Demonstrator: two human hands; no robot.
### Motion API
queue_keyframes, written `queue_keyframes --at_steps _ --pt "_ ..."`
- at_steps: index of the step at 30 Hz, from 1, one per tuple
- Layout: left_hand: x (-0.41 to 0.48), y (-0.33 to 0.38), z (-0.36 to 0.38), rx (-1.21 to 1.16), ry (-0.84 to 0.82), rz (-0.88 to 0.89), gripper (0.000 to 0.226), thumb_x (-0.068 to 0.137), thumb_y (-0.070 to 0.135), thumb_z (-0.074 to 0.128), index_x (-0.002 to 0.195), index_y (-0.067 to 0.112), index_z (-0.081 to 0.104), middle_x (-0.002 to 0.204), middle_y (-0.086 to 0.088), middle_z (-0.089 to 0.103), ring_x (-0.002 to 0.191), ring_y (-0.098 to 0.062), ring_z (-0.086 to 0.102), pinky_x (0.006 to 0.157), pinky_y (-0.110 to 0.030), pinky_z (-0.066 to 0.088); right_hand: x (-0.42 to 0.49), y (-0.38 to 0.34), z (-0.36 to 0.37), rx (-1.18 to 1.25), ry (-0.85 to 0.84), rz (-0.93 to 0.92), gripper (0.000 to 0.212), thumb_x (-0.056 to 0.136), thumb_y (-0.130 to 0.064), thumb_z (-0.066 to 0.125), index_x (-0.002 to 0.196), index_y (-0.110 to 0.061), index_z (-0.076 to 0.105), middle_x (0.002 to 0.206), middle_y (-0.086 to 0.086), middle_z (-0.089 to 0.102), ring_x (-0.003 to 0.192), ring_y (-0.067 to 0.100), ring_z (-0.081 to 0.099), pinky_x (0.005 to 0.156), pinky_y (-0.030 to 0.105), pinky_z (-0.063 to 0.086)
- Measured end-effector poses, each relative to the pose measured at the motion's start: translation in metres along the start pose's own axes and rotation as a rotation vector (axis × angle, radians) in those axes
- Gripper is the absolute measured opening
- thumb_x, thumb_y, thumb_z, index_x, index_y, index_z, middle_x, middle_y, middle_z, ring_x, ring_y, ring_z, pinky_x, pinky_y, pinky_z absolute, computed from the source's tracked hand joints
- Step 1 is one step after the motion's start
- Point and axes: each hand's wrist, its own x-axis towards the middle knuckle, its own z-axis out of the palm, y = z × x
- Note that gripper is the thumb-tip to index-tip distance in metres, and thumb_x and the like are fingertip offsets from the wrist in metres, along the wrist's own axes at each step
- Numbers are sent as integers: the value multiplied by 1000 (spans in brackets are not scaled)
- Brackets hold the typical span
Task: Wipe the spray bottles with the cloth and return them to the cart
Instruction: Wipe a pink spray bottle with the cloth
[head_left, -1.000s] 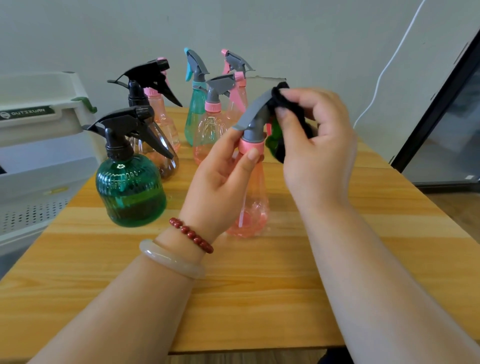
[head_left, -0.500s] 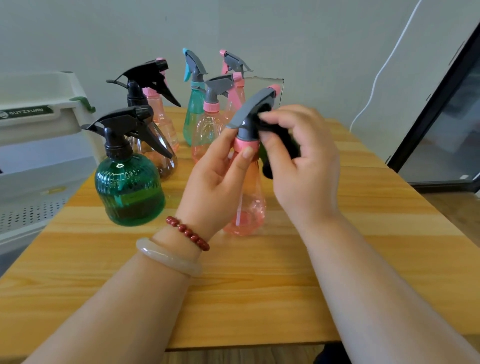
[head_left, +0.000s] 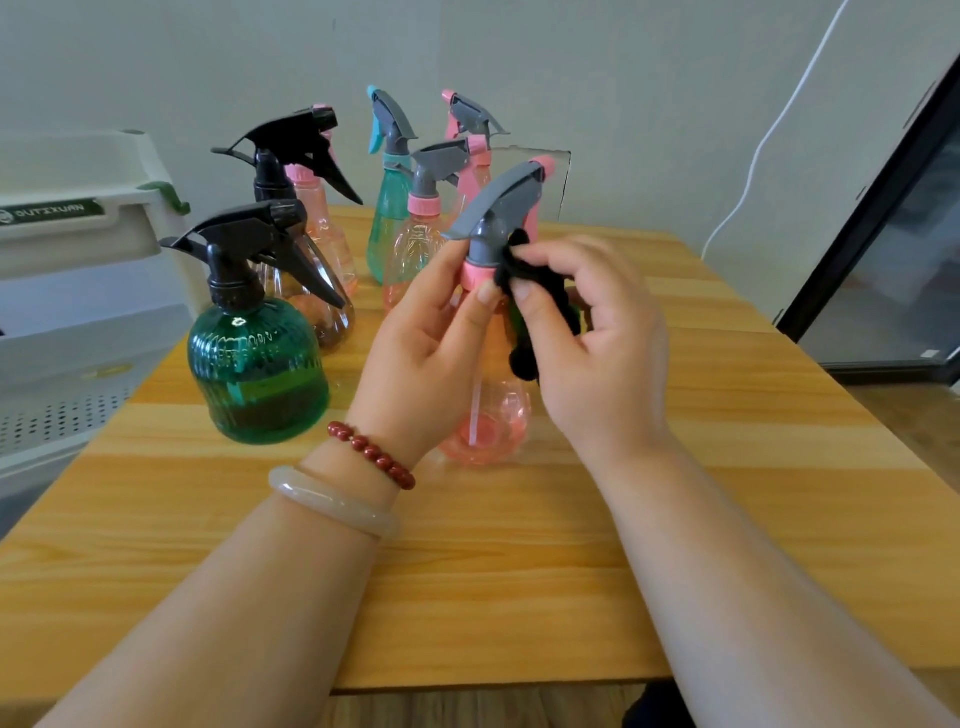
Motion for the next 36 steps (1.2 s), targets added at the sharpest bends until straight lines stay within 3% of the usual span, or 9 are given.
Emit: queue_keyframes --at_steps 3,8,13,17,20,24,28,33,36 --pt "-1 -1 -1 1 8 -12 31 102 11 46 127 30 47 116 23 59 110 12 57 92 -10 44 0 0 -4 14 -25 3 15 88 -1 65 102 -5 70 101 -8 61 99 -2 56 88 11 41" --pt "-3 -7 2 53 11 -9 41 101 21 49 141 11 47 115 -9 65 110 -22 62 99 -35 51 10 -7 -5 30 62 -27 14 89 -2 65 102 -5 71 99 -9 61 97 -2 57 89 11 41" --pt "-4 -10 -1 83 24 0 36 102 24 49 138 25 47 110 -26 59 95 -28 60 91 -40 50 -2 0 -3 38 -7 68 15 88 -3 66 101 -8 71 98 -12 63 96 -4 58 87 11 43" --pt "-3 -11 -1 100 35 -4 36 102 24 48 137 19 49 103 -20 62 95 -25 61 90 -31 51 5 -9 -3 57 36 0 13 88 -4 67 100 -7 72 96 -11 62 96 -3 58 88 10 41" --pt "-2 -9 -4 67 39 -14 42 101 24 48 141 12 47 111 -25 60 103 -31 59 96 -38 50 -1 -4 -1 39 -1 -16 13 87 -1 68 99 -5 72 98 -8 63 97 0 58 88 11 42" --pt "-1 -4 -8 52 50 -9 32 103 15 46 135 11 51 107 5 66 103 -3 62 92 -19 49 -5 7 -4 -15 -107 31 15 86 -1 70 99 -8 75 97 -10 63 95 0 60 87 10 43" --pt "-4 -2 -8 20 90 18 21 97 34 56 115 25 58 95 -5 67 89 -22 66 82 -38 57 7 -1 -17 -61 119 -18 13 89 -3 66 101 -4 71 99 -7 61 97 -1 56 89 12 42" --pt "0 -2 -11 89 121 60 22 94 43 50 116 40 50 96 12 71 84 -7 70 71 -24 58 18 -13 -23 -127 230 -71 13 93 -6 62 104 -2 68 103 -1 61 100 4 54 91 16 42" --pt "-1 -2 -7 110 114 64 10 100 32 53 109 30 56 94 15 70 84 -3 70 74 -23 58 28 -21 -18 -130 238 -143 14 92 -4 63 104 -1 68 103 1 60 99 5 53 91 15 40"
